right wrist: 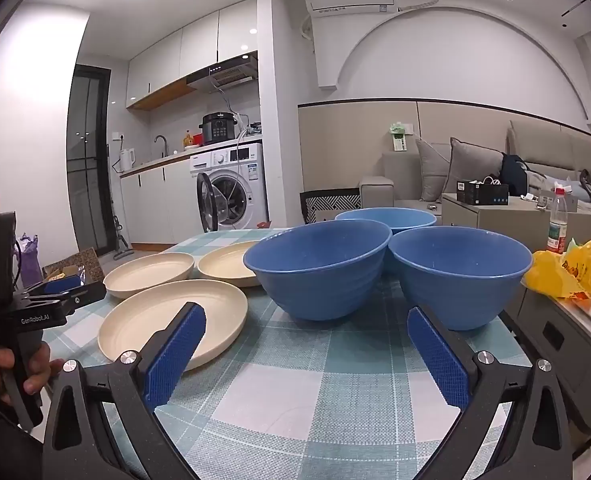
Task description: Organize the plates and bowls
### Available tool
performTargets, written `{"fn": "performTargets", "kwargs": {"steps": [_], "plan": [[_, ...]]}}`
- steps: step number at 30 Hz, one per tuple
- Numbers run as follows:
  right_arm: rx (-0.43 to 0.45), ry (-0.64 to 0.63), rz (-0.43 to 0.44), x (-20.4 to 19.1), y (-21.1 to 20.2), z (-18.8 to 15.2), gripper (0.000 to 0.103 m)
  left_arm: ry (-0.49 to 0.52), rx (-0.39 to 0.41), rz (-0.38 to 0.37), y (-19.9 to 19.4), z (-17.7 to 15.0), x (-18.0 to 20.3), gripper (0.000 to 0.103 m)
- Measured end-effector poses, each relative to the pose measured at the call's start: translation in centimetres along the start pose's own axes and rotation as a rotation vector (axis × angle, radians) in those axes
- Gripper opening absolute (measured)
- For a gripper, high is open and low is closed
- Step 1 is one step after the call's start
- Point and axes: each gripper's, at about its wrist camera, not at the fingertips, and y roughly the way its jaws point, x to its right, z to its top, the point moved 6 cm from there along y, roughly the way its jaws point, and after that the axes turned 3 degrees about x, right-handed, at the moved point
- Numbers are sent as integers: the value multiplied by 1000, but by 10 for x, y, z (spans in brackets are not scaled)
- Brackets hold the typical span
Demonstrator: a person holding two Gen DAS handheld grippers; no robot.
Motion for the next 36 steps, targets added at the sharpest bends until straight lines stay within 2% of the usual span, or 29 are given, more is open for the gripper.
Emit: {"fn": "performTargets", "kwargs": {"steps": [2,36], "plan": [[-27,-6,0,0,2,-1,103,-2,5,-2,0,0,0,103],[-27,-6,7,-1,3,-7,103,1,3,-8,2,-1,1,103]]}}
